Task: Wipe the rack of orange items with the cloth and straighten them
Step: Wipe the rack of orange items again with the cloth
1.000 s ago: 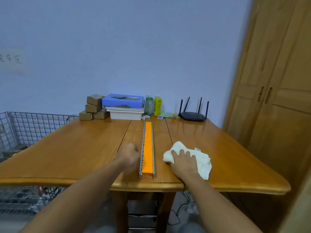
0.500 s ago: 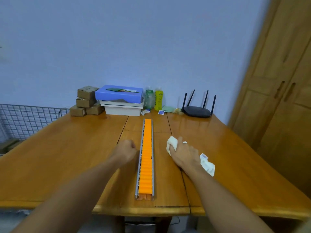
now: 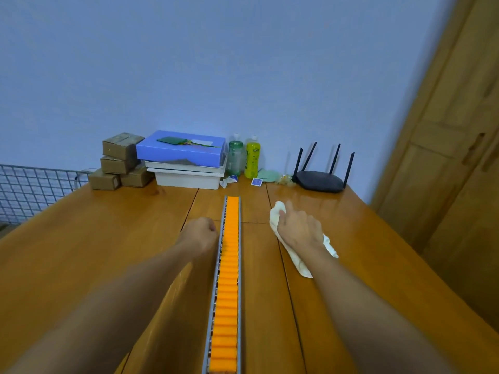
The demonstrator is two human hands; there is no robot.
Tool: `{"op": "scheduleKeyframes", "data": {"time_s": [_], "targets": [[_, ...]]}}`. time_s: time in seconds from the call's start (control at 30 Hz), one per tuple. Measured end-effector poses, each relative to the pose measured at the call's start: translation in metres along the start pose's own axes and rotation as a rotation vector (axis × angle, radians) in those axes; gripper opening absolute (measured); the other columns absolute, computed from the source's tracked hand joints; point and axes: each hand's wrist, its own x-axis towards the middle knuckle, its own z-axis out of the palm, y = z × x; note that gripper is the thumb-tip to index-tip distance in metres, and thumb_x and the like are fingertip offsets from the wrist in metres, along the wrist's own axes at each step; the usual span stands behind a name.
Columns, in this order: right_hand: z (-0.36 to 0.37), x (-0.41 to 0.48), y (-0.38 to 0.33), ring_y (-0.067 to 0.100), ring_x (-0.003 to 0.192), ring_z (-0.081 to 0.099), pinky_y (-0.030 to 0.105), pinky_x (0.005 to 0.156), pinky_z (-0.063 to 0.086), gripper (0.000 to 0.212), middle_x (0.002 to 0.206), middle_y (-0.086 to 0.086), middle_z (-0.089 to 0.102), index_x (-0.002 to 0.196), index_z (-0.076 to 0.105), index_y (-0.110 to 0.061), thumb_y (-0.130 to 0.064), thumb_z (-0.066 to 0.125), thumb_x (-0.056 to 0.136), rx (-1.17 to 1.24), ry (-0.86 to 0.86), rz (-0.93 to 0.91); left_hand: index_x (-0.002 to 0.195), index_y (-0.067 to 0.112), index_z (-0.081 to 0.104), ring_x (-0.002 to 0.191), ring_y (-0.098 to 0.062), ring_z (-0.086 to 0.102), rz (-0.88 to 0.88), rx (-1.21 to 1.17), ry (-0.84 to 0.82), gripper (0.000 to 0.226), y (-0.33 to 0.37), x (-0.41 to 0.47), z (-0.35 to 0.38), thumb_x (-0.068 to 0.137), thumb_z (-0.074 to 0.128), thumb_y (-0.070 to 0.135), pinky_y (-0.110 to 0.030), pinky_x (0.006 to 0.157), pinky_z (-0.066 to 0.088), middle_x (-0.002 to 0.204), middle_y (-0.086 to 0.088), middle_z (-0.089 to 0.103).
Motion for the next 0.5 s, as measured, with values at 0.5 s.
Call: {"op": "scheduleKeyframes", "data": {"time_s": [0.5], "targets": [[0.051, 0.127, -0.024, 0.030, 0.091, 0.065, 0.032, 0.062, 0.036, 0.030, 0.107, 0.007, 0.065, 0.124, 0.063, -0.027, -0.034, 0.044, 0.103, -0.044, 0.108, -0.044, 0.138, 0.017, 0.055, 0.091, -0.016, 0.063, -0.005, -0.041, 0.035, 0.036, -0.008, 0.112, 0.029, 0.102, 0.057, 0.024, -0.030, 0.074, 0.053, 0.114, -0.006, 0.068]]}}
